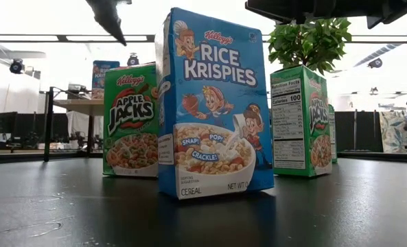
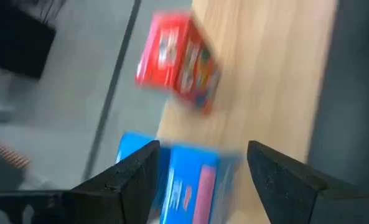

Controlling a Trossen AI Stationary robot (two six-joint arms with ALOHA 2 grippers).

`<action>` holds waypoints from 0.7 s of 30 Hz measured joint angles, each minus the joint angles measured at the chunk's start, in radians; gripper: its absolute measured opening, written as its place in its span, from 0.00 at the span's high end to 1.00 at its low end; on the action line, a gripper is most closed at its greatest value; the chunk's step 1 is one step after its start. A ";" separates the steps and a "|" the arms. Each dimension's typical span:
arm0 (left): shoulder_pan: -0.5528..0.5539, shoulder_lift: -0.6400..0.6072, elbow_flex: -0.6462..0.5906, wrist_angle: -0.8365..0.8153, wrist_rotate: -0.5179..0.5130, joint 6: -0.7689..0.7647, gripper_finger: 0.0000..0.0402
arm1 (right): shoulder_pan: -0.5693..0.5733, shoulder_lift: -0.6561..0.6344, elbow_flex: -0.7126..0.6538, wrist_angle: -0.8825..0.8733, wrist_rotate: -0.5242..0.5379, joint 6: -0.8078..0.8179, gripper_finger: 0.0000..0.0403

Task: Stack cereal on shelf
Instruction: Put the top blue cereal box on the shelf aligned with the other blue cereal box

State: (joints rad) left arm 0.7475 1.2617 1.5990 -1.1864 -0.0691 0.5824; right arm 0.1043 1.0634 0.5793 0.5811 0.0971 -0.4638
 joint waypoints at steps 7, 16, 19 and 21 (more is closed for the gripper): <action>-0.001 0.003 -0.027 0.124 0.105 -0.192 0.51 | 0.000 0.000 0.000 0.000 0.000 0.000 0.72; -0.001 0.007 -0.126 0.160 -0.076 -0.293 0.59 | 0.000 0.000 0.000 0.000 0.000 0.000 0.72; -0.001 0.007 -0.144 0.157 -0.111 -0.303 0.59 | 0.000 0.000 0.000 0.000 0.000 -0.001 0.72; -0.001 0.007 -0.152 0.152 -0.114 -0.302 0.59 | 0.000 0.000 0.000 0.000 0.001 -0.001 0.72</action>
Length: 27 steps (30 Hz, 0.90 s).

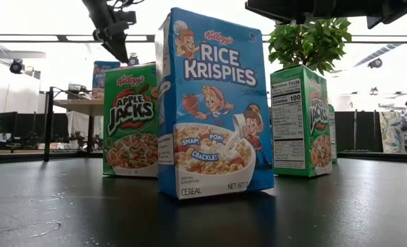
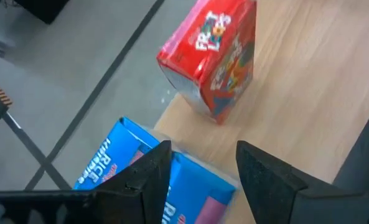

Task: Stack cereal on shelf
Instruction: Put the top blue cereal box on the shelf aligned with the other blue cereal box

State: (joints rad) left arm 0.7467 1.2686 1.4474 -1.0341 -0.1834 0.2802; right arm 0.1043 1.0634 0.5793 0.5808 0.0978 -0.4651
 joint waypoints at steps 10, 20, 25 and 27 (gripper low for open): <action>0.000 -0.005 -0.003 -0.036 -0.001 0.002 0.59 | 0.000 0.000 0.000 0.000 0.000 -0.001 0.72; 0.000 -0.006 -0.003 -0.067 -0.011 0.002 0.59 | 0.000 0.000 0.000 0.000 0.000 0.000 0.72; 0.000 -0.011 -0.002 -0.075 -0.017 0.003 0.59 | 0.000 0.000 0.000 0.000 0.000 0.000 0.72; 0.000 -0.012 -0.002 -0.075 -0.017 0.003 0.59 | 0.000 0.000 0.000 0.000 0.000 0.000 0.72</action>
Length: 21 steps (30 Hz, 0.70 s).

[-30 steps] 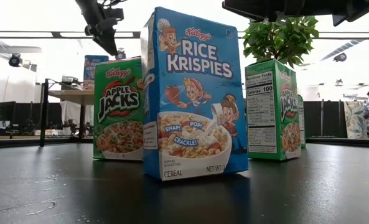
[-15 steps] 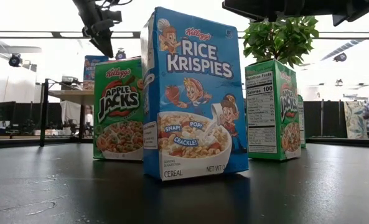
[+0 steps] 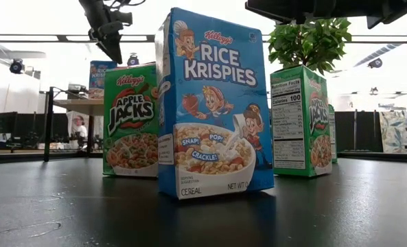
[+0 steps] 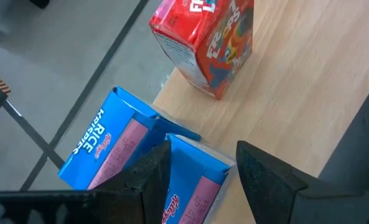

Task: Stack cereal on shelf
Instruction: Put the top blue cereal box on the shelf aligned with the other blue cereal box

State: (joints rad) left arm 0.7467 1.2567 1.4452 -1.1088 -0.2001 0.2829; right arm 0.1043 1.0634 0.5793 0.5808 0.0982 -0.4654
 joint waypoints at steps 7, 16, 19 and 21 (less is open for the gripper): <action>-0.008 -0.033 0.000 -0.013 0.000 0.016 0.59 | 0.000 0.000 0.000 0.000 0.000 0.000 0.72; -0.008 -0.139 0.001 -0.192 -0.001 0.072 0.59 | 0.000 0.000 0.000 0.000 0.000 0.001 0.72; -0.008 -0.151 0.001 -0.256 -0.002 0.077 0.59 | 0.000 0.000 0.000 0.000 0.000 0.000 0.72; -0.005 -0.152 0.000 -0.277 -0.037 0.091 0.60 | 0.000 0.000 0.000 0.000 0.000 0.000 0.72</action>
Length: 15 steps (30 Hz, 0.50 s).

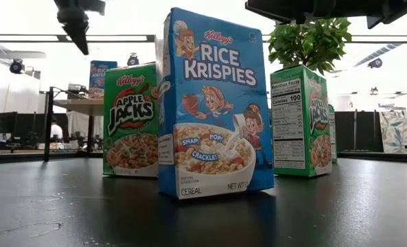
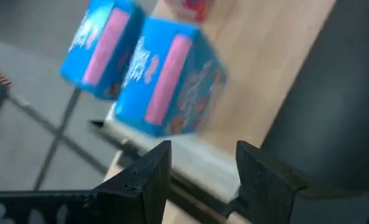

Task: Stack cereal on shelf
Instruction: Put the top blue cereal box on the shelf aligned with the other blue cereal box

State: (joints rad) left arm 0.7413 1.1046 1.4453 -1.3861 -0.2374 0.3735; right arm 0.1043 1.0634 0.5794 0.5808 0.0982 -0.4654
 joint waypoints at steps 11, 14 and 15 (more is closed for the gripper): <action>0.014 0.058 -0.001 -0.005 -0.139 0.091 0.72 | 0.000 0.000 0.000 0.000 0.001 -0.001 0.72; 0.016 0.078 -0.002 0.001 -0.139 0.094 0.76 | 0.000 0.000 0.000 0.000 0.002 -0.001 0.72; 0.016 0.083 -0.002 0.006 -0.139 0.094 0.77 | 0.000 0.000 0.000 0.000 0.002 -0.002 0.72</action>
State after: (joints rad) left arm 0.7574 1.1878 1.4437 -1.3802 -0.3762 0.4671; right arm 0.1041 1.0635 0.5793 0.5806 0.1001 -0.4673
